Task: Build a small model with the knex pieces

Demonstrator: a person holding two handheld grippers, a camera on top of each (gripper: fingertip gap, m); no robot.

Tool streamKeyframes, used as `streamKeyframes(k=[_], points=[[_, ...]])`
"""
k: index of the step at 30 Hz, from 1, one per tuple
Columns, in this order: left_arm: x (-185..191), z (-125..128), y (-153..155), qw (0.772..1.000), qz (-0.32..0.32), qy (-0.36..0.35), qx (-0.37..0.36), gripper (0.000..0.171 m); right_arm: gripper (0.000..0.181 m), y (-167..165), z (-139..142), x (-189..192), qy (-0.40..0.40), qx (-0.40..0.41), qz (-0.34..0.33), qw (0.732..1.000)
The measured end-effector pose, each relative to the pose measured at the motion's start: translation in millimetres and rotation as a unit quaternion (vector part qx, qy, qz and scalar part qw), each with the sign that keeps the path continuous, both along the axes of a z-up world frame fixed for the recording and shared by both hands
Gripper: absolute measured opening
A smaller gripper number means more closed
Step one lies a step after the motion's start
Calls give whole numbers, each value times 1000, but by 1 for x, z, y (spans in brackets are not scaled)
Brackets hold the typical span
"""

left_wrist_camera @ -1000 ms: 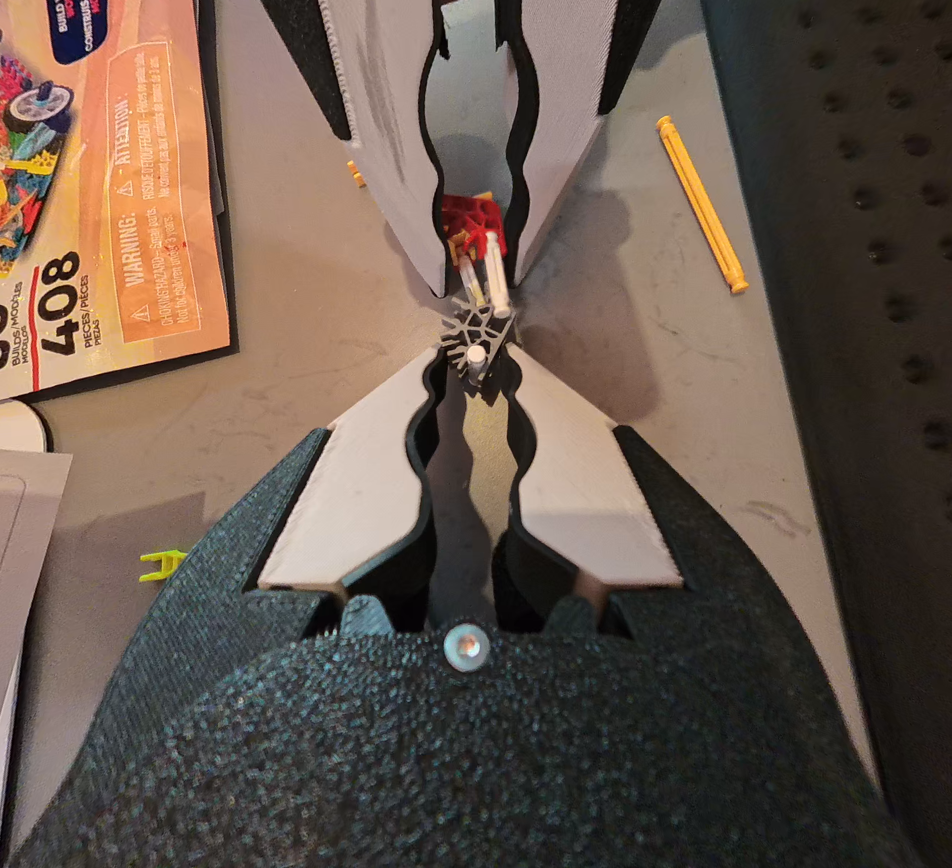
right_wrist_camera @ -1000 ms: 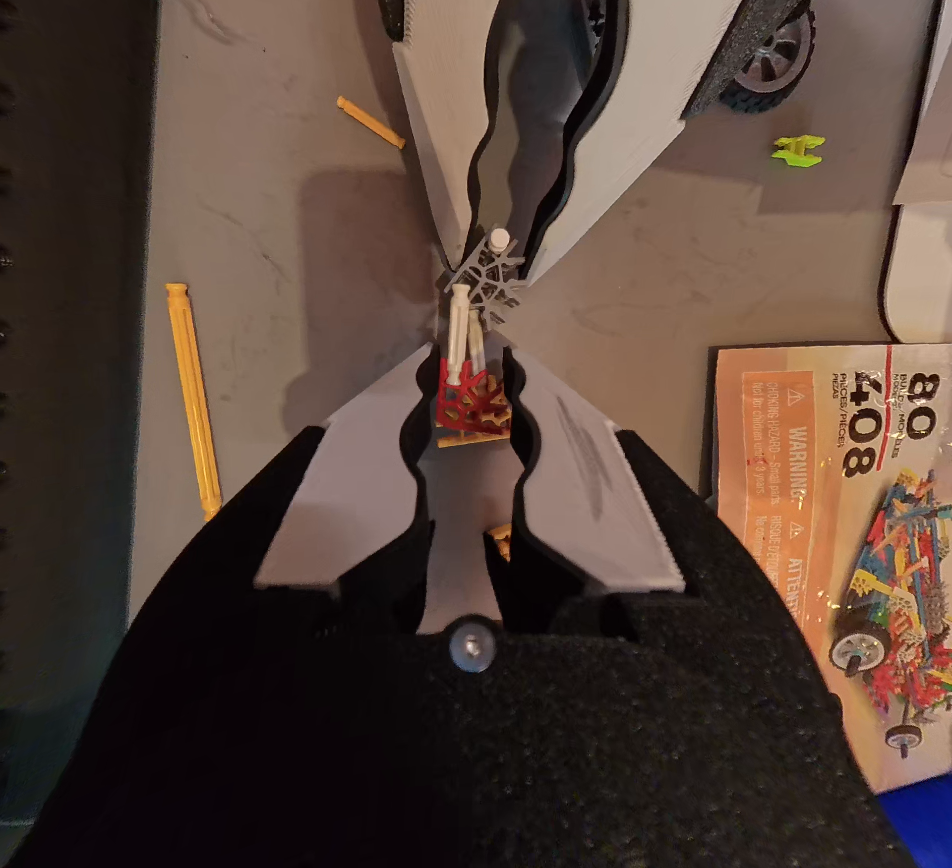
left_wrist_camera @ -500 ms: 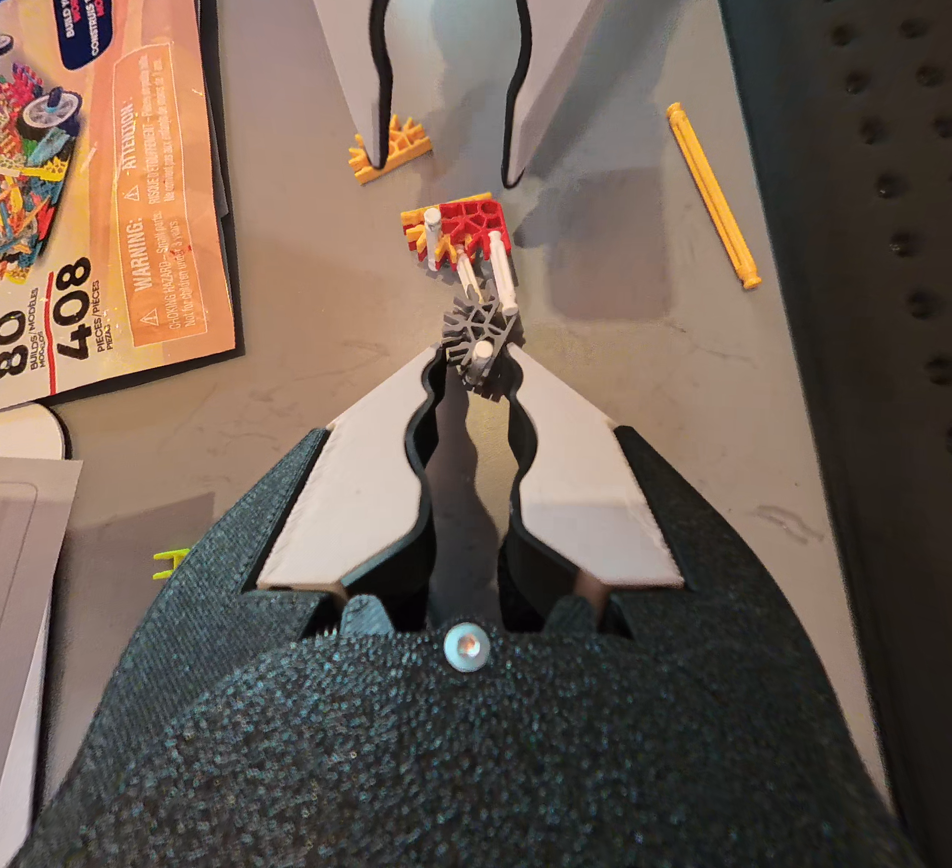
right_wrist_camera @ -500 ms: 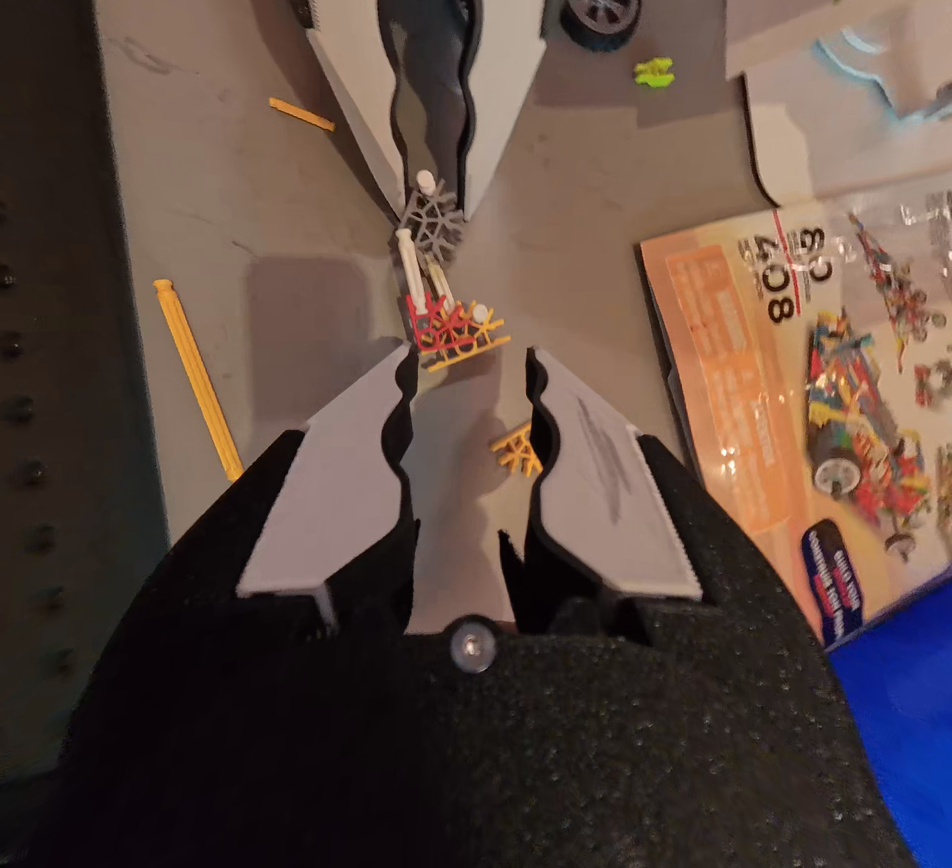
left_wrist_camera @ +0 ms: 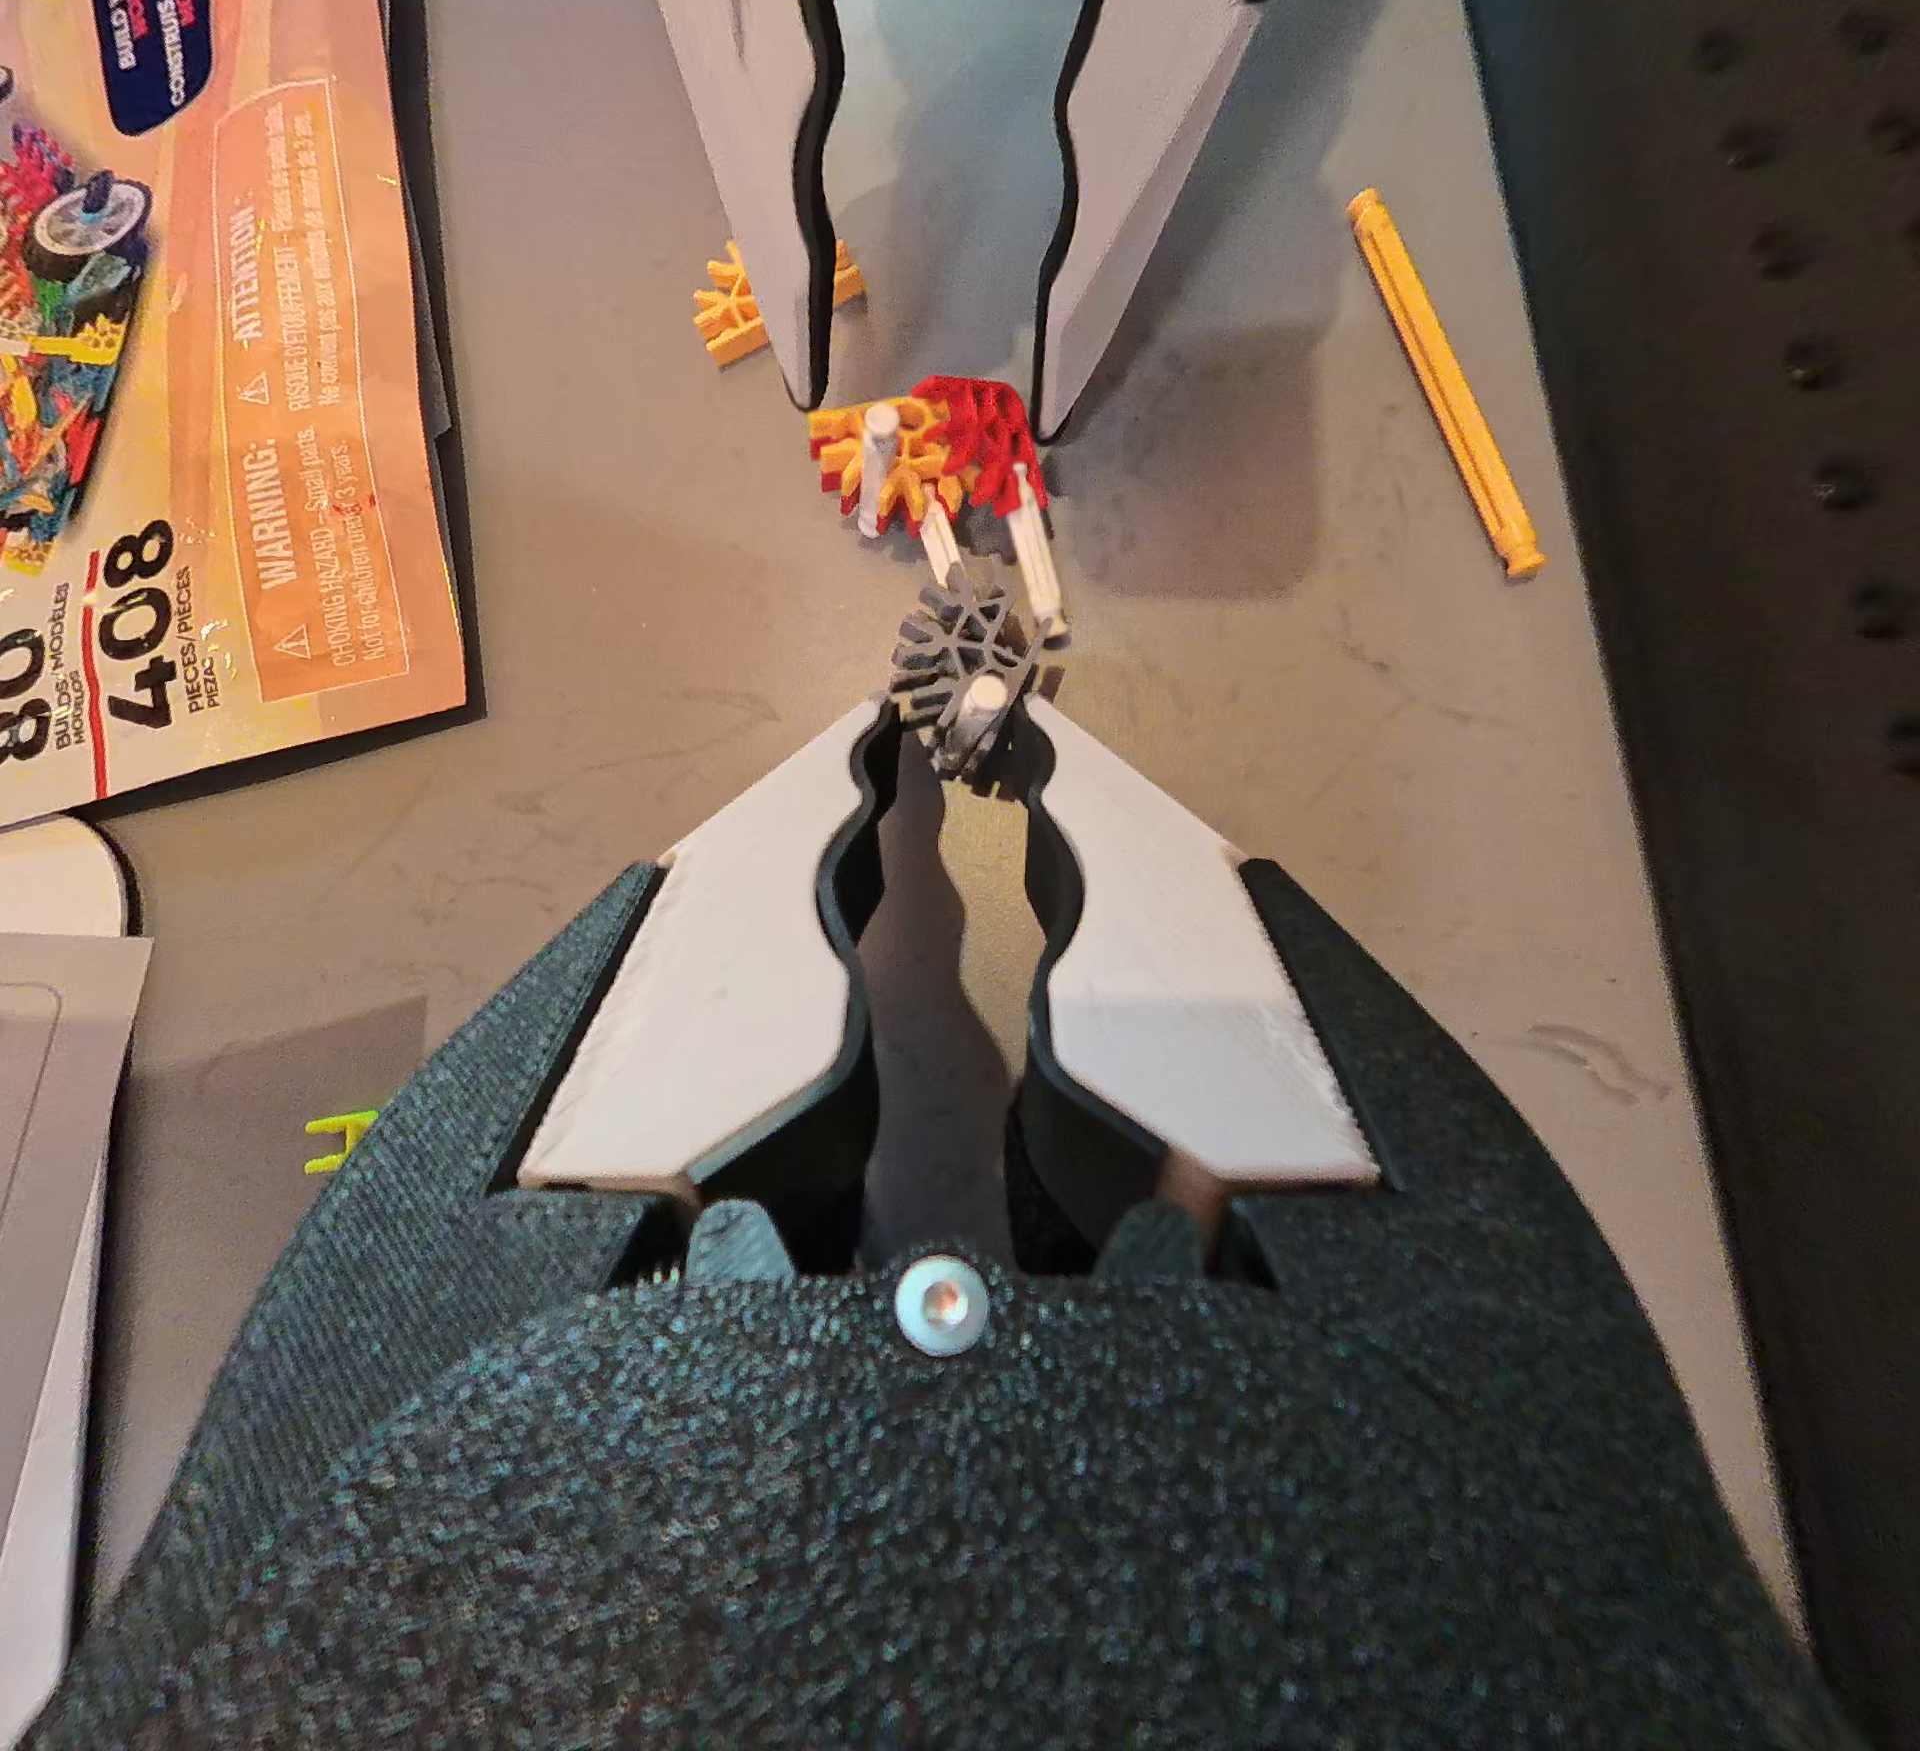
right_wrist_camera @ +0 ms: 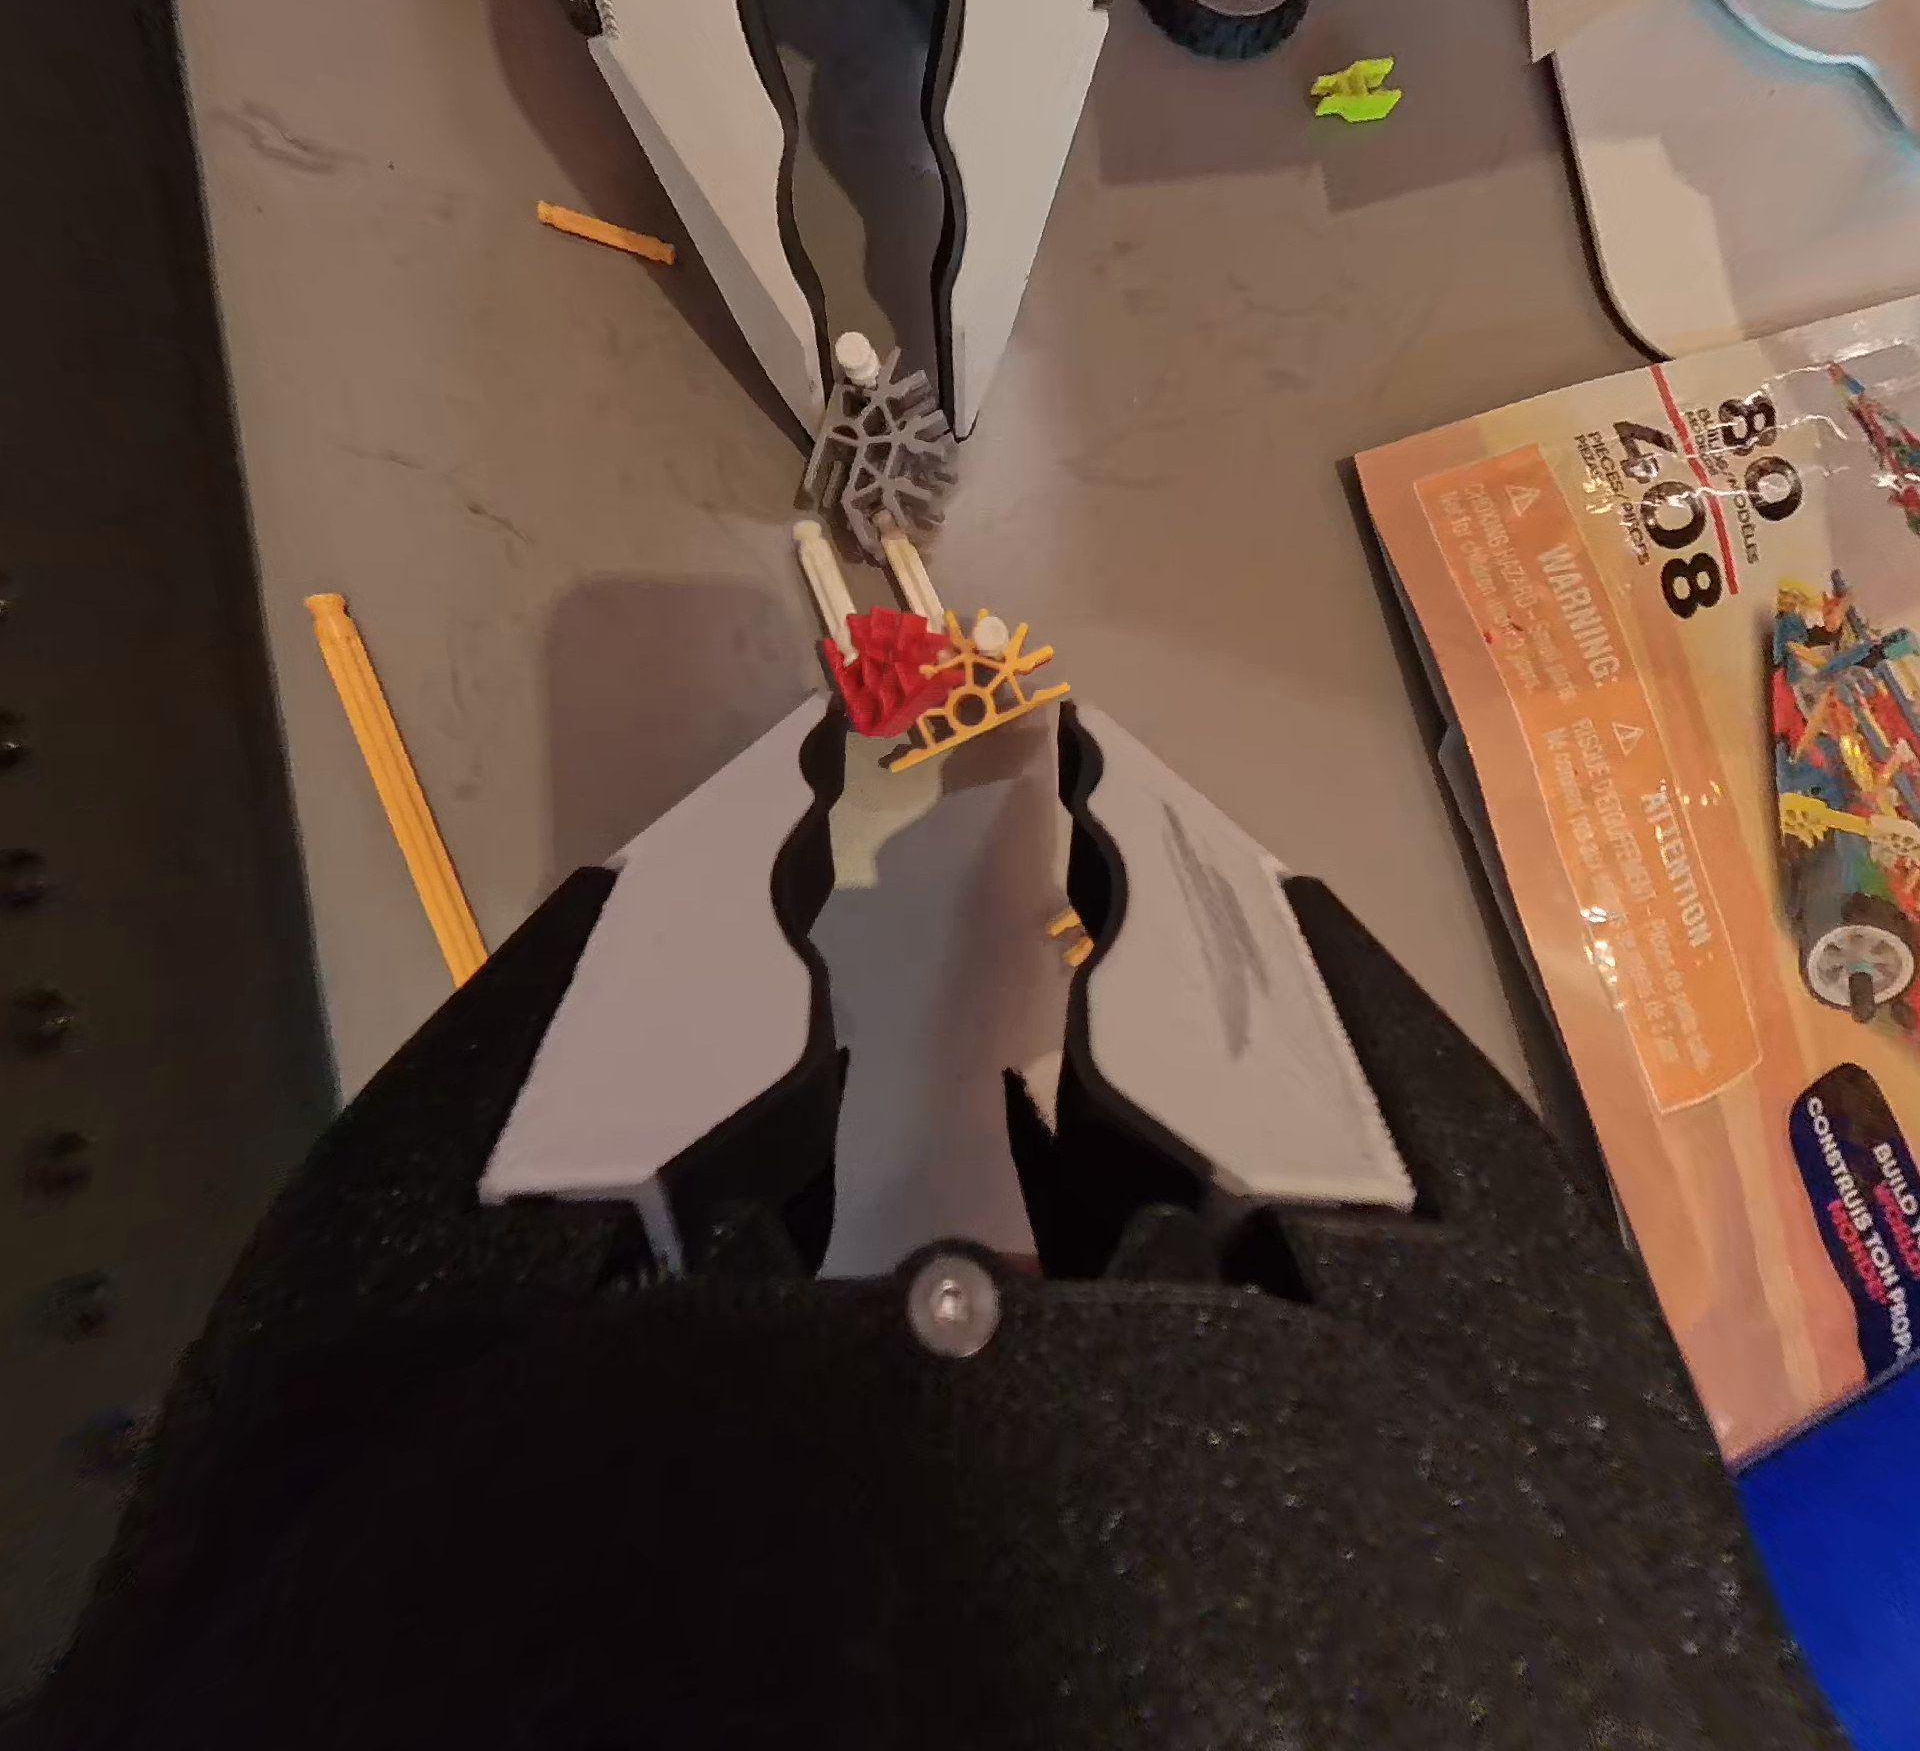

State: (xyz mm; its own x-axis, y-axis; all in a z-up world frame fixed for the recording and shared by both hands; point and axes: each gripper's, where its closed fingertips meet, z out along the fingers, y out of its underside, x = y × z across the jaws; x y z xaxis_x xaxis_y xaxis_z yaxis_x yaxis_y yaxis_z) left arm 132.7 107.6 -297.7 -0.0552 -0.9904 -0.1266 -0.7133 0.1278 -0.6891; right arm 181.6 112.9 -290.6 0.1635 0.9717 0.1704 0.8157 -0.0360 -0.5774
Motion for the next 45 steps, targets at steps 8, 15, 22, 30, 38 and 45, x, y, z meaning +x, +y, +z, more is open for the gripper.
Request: streamKeyframes(k=[8,15,22,30,38,45], points=[[-1,-2,1,1000,0,4,2,21,32,0,1,0,2,10,-6,1000],[-1,5,0,1000,-4,-3,15,23,32,-14,11,-6,4,31,0,999],[-2,0,1,999,-6,15,35,24,33,-35,-3,-15,-4,5,3,1000],[-1,2,3,999,4,9,32,24,27,-31,-13,-15,10,-43,-42,998],[2,6,3,999,2,5,48,25,24,-31,-13,-15,11,-48,-42,998],[4,3,4,999,3,5,50,24,23,-32,-9,-9,11,-35,-31,999]])
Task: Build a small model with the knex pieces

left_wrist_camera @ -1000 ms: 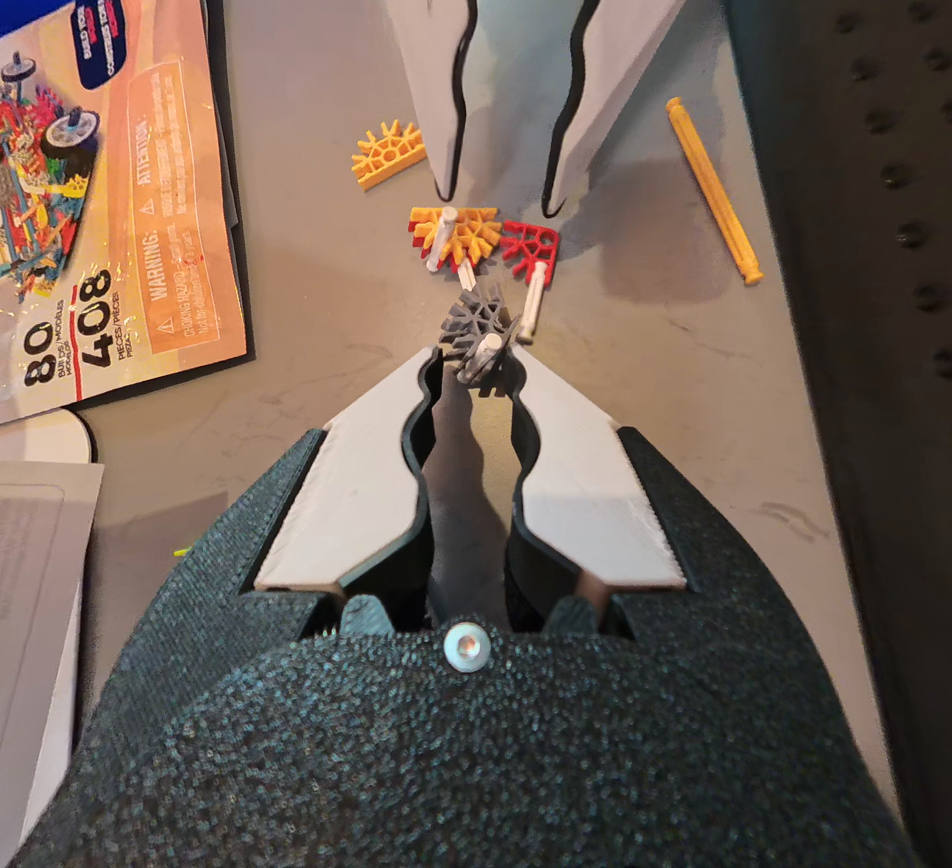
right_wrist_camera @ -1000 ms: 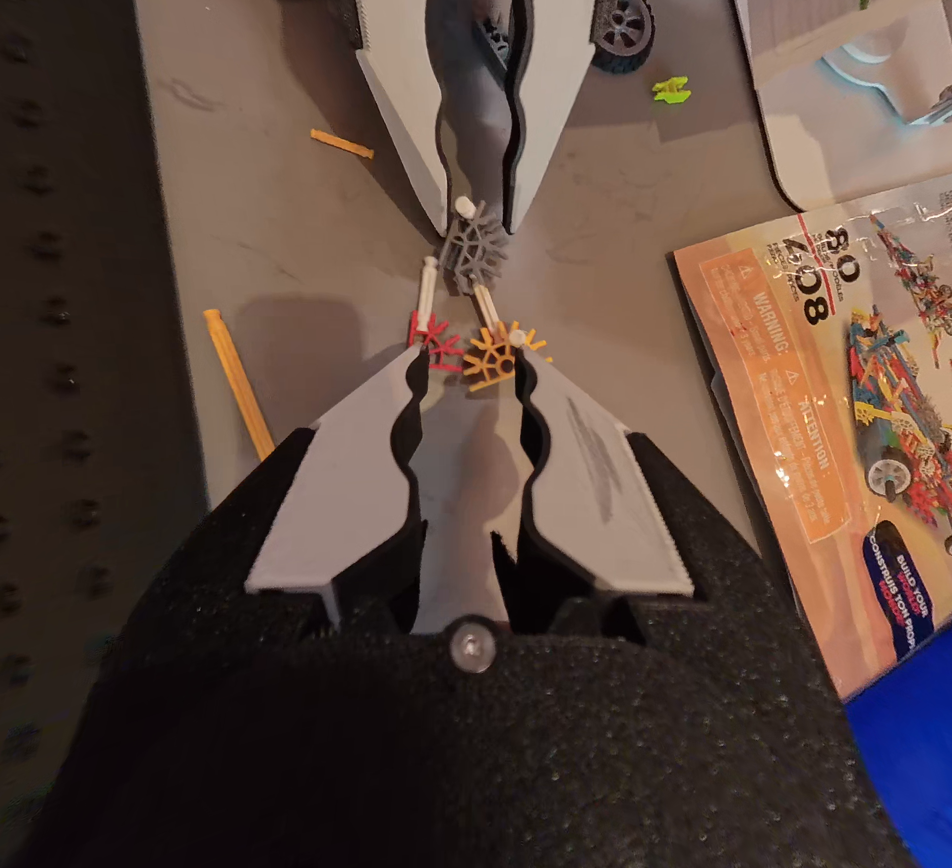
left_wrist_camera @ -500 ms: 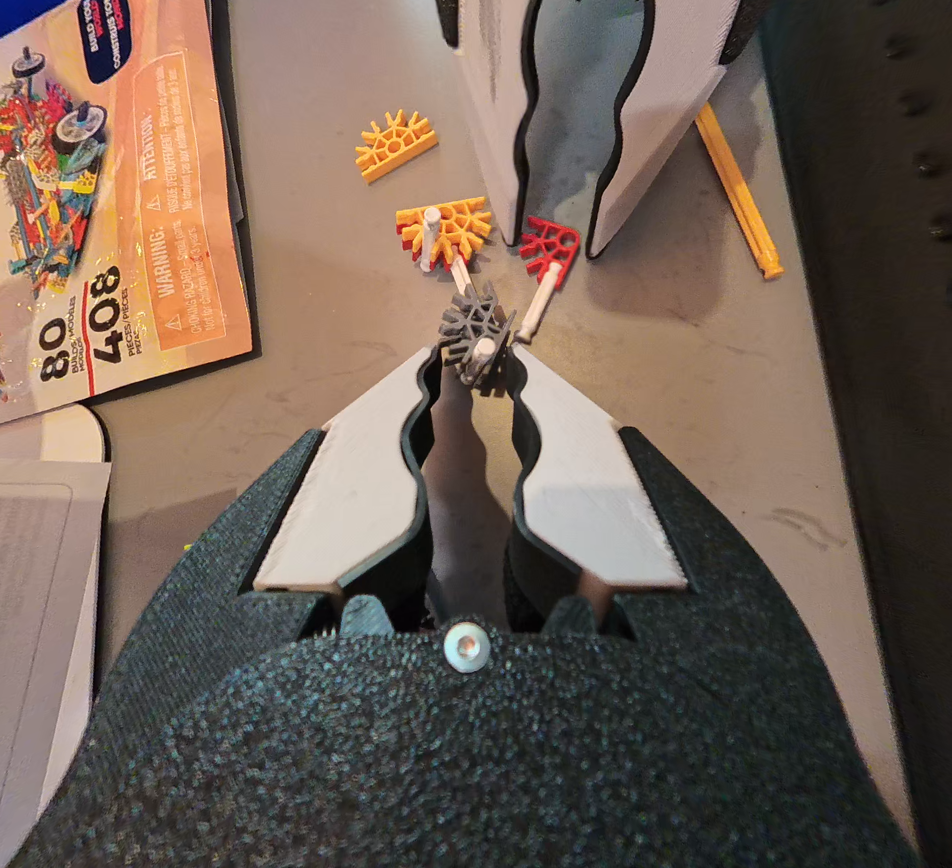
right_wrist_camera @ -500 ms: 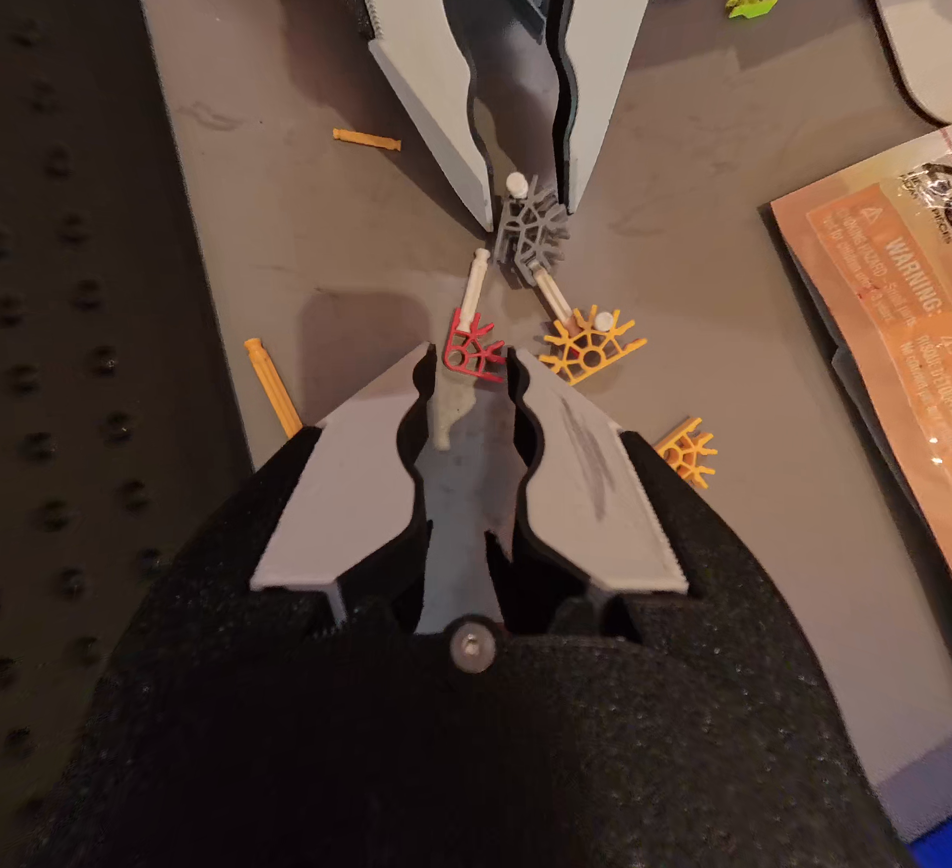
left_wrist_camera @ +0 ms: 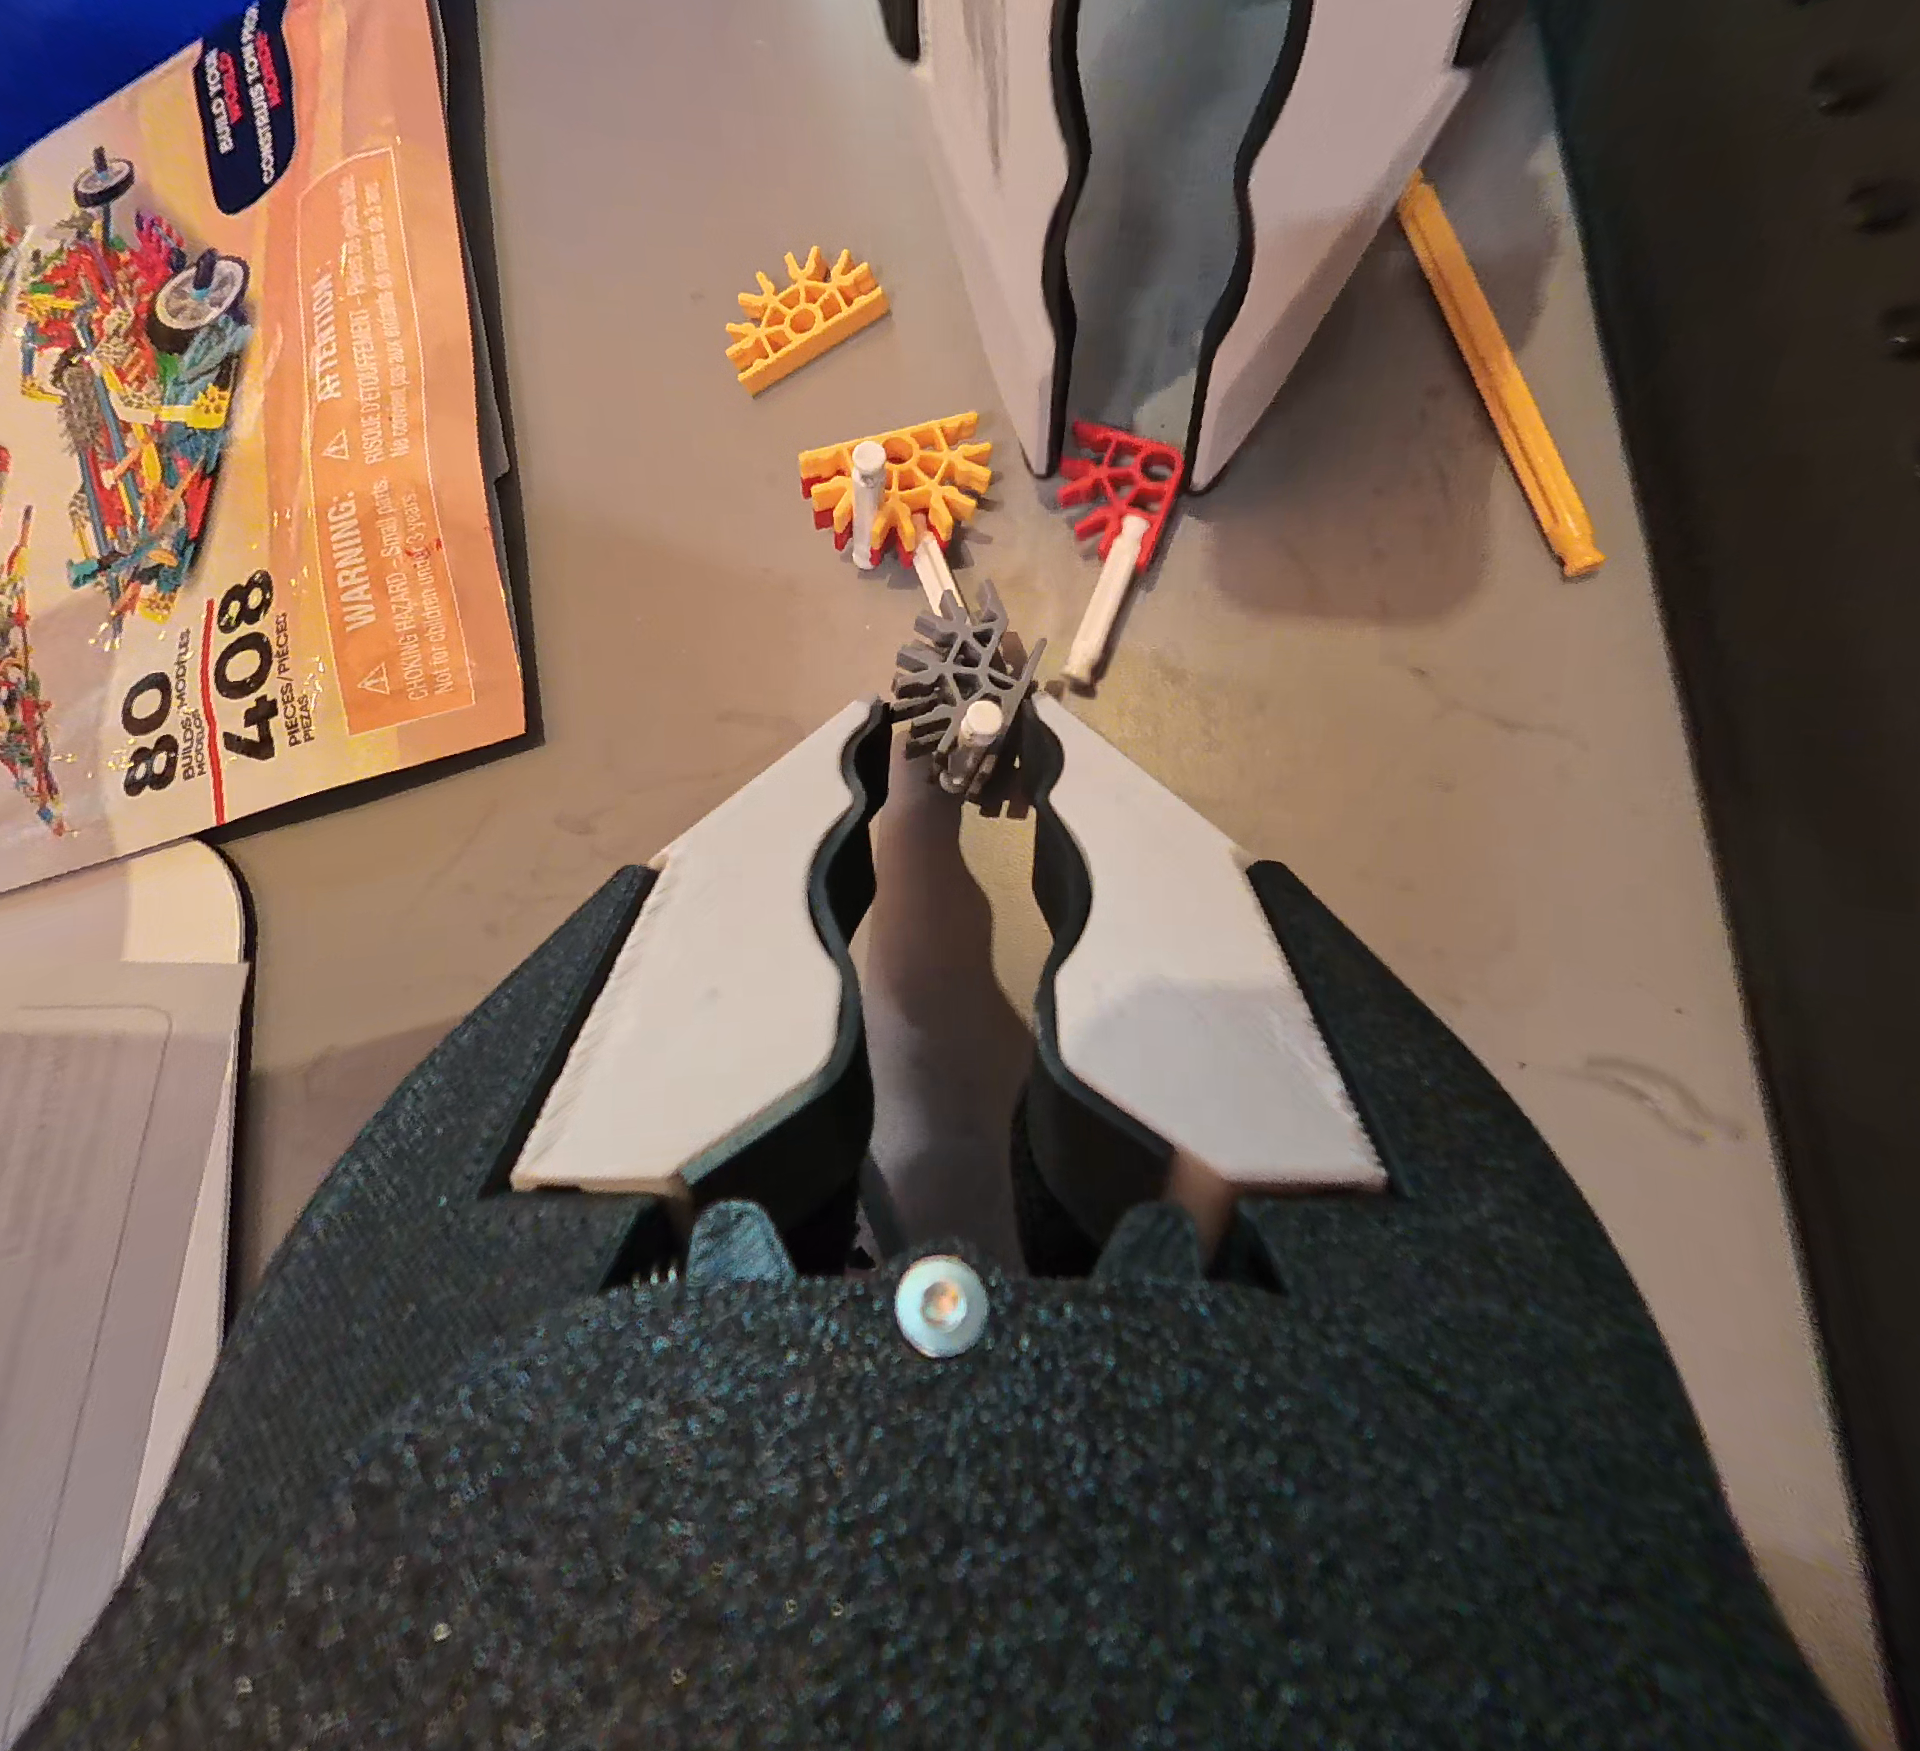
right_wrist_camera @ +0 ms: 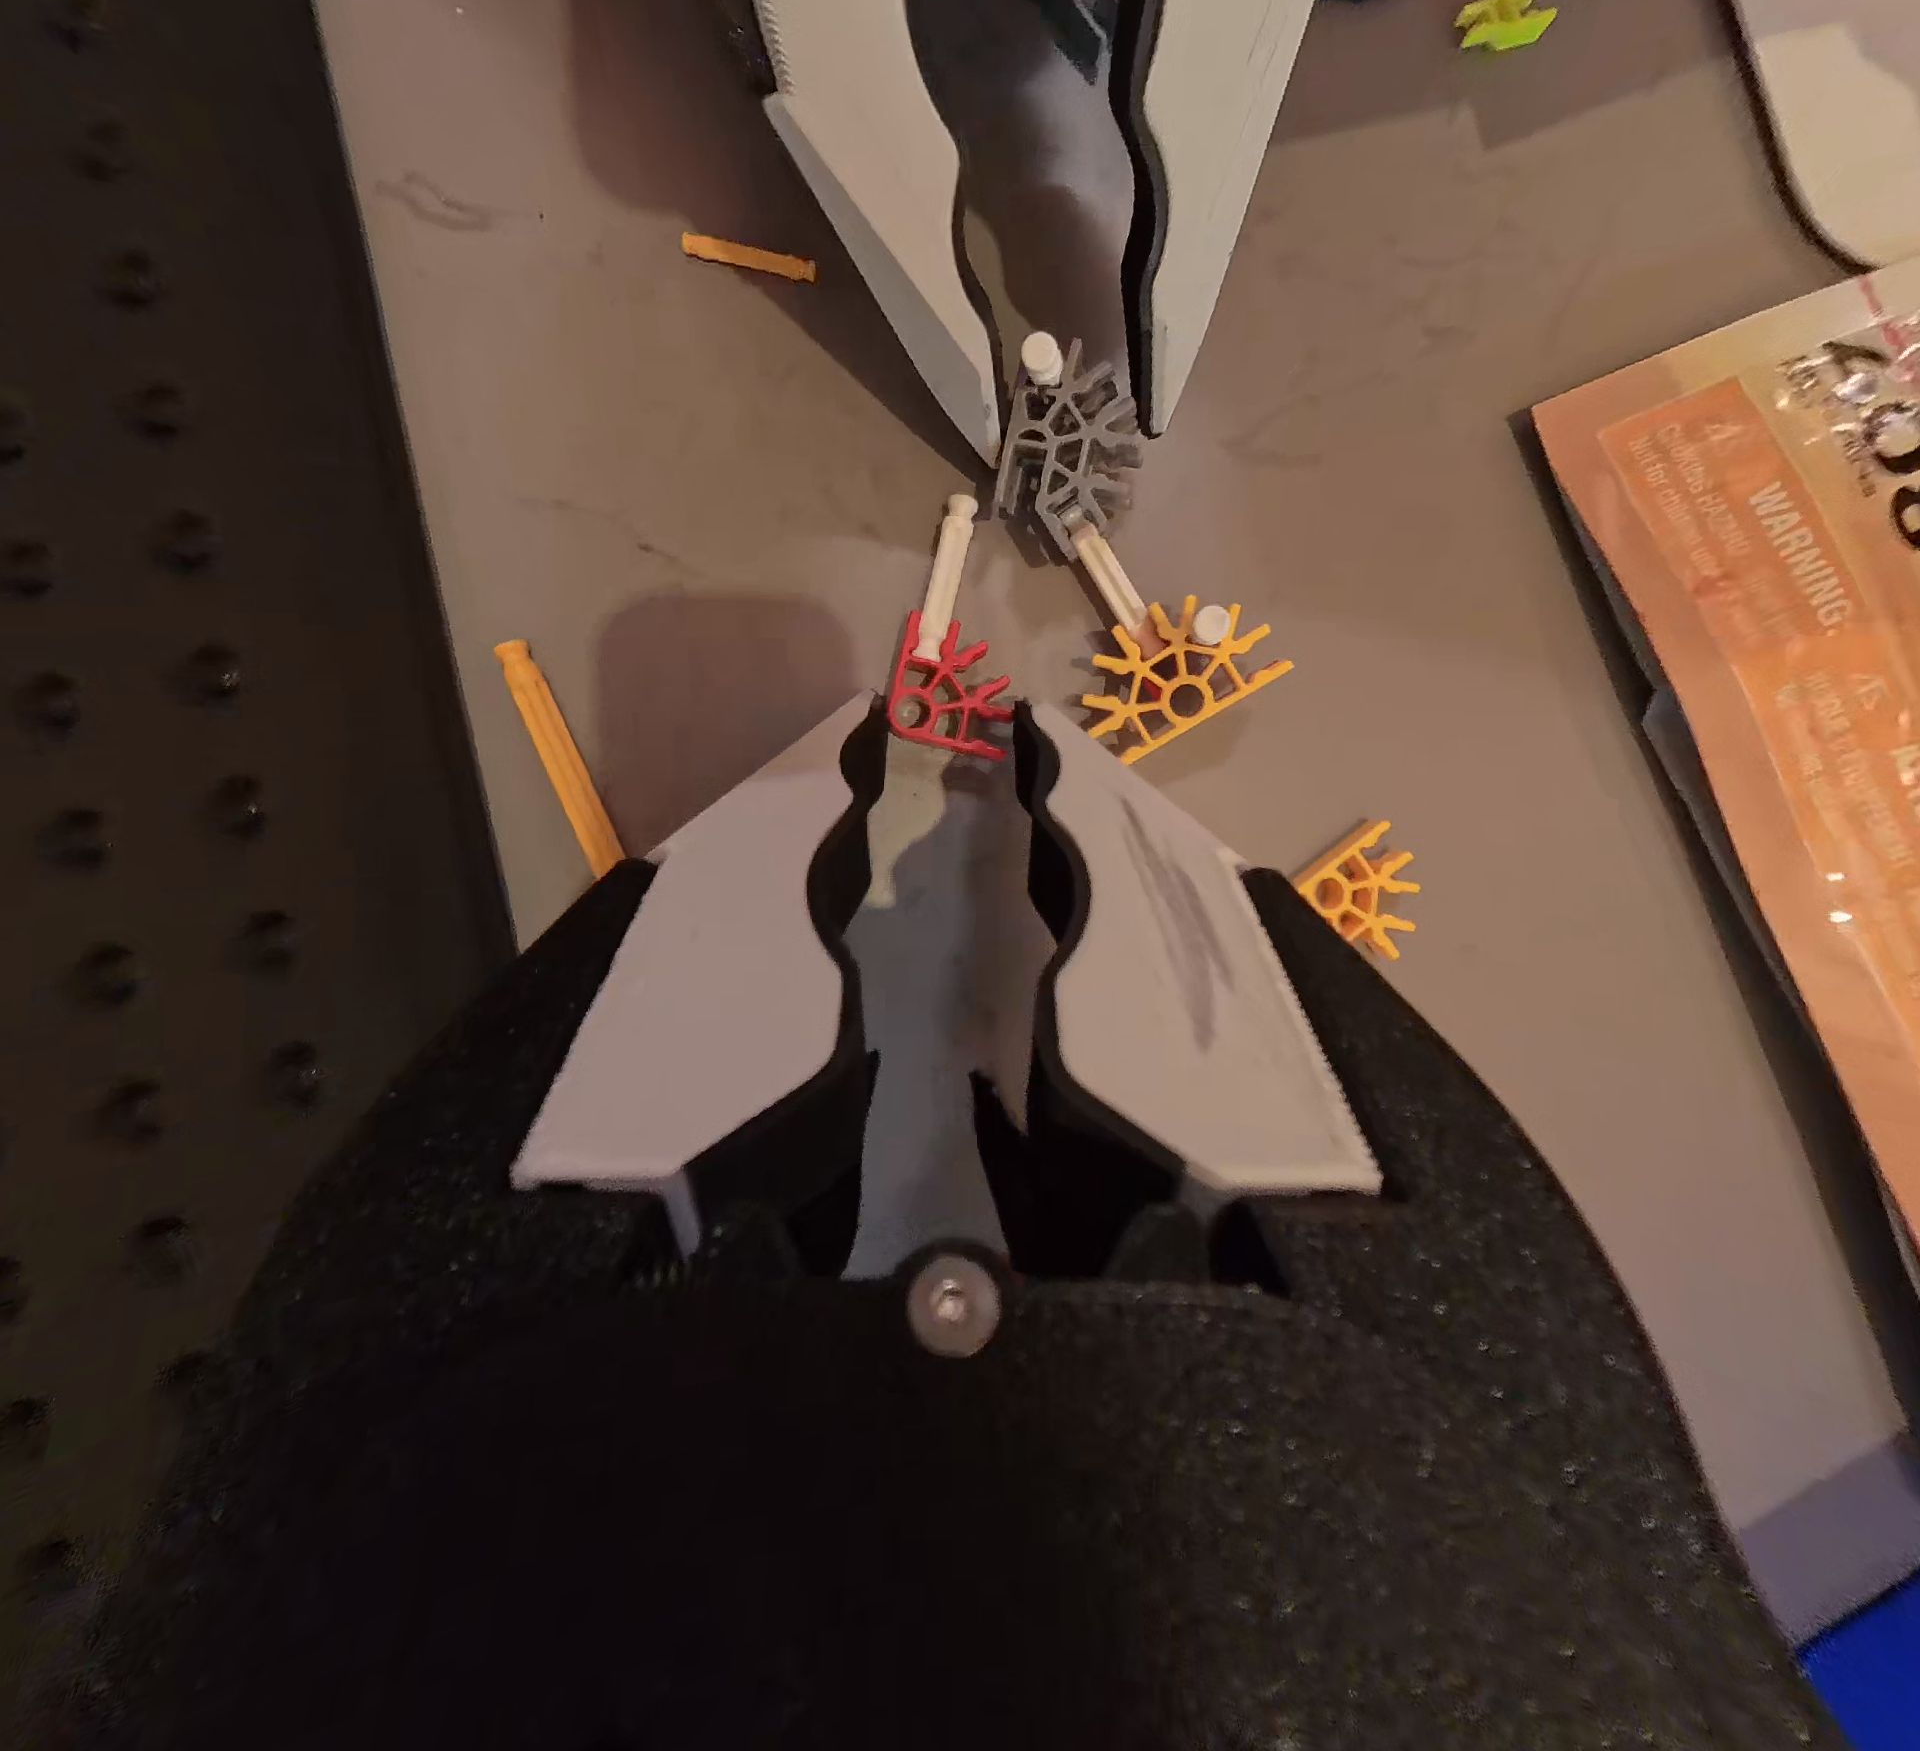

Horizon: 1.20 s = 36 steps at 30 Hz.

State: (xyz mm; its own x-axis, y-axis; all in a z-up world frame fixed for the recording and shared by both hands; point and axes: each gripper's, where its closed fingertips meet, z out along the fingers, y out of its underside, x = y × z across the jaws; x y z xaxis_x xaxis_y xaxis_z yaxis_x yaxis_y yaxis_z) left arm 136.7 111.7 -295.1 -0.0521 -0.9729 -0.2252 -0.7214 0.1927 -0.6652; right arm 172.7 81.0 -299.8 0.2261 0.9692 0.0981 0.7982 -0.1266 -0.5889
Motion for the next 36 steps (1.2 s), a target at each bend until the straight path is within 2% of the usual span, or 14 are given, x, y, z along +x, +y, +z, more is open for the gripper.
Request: streamKeyframes(k=[7,19,36], points=[[3,2,1,1000,3,-9,0,25,23,16,22,7,8,58,20,998],[8,1,2,1000,1,-13,4,23,23,32,14,11,-32,84,108,990],[10,0,3,1000,-18,-8,-15,22,23,45,13,20,-72,92,127,985]])
